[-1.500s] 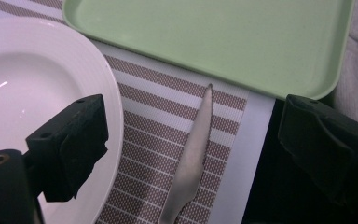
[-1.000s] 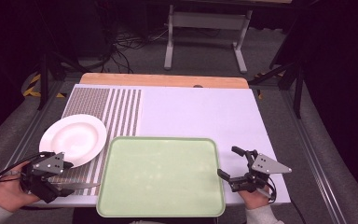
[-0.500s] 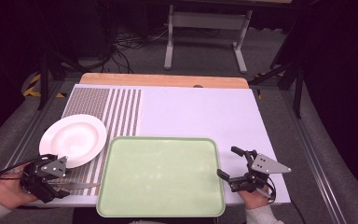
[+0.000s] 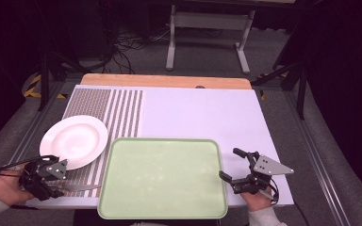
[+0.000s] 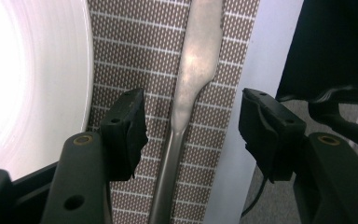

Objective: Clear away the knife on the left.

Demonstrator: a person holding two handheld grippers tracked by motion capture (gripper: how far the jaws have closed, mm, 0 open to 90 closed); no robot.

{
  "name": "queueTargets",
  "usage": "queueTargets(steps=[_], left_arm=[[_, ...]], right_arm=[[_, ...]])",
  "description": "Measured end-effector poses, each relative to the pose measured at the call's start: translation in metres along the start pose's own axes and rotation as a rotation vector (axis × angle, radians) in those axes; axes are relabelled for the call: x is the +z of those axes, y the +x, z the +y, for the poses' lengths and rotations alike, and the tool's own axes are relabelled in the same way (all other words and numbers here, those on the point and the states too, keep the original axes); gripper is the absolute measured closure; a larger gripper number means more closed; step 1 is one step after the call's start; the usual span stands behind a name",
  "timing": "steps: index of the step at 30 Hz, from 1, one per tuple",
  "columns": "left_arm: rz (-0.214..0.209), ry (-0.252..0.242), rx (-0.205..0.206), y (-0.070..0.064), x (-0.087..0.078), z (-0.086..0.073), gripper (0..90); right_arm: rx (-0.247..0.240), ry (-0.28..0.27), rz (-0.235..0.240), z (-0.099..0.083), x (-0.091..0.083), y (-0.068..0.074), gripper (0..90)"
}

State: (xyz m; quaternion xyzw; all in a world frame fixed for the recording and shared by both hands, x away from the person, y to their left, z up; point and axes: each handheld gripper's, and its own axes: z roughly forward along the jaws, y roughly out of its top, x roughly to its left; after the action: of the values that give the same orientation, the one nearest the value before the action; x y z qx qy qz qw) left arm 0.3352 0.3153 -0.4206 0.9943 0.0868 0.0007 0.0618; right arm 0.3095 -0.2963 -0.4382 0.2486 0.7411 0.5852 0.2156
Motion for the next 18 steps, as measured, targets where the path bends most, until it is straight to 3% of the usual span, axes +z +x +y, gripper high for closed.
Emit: queueTargets(steps=[15, 18], left_arm=[[0.006, 0.095, 0.093, 0.0042, 0.0045, -0.0030, 69.4], [0.024, 0.128, 0.108, 0.0041, 0.0064, -0.0034, 72.9]], right_arm=[[-0.009, 0.002, 0.007, 0.0002, 0.0005, 0.0007, 4.0], [-0.009, 0.002, 0.007, 0.0001, 0.0006, 0.0007, 4.0]])
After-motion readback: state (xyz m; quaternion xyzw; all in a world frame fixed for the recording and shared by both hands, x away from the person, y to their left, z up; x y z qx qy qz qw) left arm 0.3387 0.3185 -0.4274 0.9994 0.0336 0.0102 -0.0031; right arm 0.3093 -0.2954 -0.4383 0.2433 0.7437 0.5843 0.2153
